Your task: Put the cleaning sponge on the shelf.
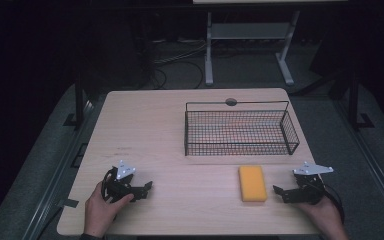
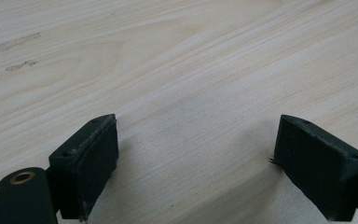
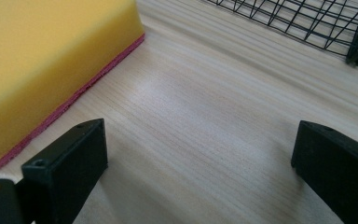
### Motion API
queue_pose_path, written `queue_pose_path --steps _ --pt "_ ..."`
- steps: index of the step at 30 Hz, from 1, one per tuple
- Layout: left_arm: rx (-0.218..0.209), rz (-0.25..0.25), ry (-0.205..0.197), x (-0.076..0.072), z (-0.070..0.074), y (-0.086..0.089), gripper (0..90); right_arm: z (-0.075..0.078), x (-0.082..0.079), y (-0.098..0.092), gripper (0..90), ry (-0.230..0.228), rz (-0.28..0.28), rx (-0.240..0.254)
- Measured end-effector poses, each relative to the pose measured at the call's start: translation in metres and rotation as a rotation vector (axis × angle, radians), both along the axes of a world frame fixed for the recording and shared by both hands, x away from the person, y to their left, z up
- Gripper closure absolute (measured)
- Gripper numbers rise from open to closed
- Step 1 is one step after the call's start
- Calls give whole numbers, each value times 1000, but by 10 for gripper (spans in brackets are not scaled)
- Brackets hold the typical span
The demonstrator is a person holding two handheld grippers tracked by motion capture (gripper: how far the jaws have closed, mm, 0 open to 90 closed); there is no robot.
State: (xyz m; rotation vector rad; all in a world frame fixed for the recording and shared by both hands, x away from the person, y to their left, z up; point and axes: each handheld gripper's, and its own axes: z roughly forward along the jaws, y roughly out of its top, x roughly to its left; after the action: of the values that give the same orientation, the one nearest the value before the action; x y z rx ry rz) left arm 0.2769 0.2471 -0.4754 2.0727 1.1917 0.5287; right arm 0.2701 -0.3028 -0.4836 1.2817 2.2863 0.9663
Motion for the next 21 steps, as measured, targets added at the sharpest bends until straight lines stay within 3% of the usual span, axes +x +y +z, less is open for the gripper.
queue_pose_path --steps 11,12,15,19,21 --pt "-1 0 -1 0 0 0 129 1 0 -1 63 -2 -7 2" --pt "0 0 0 0 0 0 129 3 -1 -3 141 3 -18 4" --pt "0 0 0 0 0 0 130 6 -1 -5 173 20 -29 6" --pt "1 0 1 0 0 0 130 14 -3 -4 378 20 -34 10" --pt "0 0 0 0 0 0 130 15 -3 -4 417 15 -31 14"
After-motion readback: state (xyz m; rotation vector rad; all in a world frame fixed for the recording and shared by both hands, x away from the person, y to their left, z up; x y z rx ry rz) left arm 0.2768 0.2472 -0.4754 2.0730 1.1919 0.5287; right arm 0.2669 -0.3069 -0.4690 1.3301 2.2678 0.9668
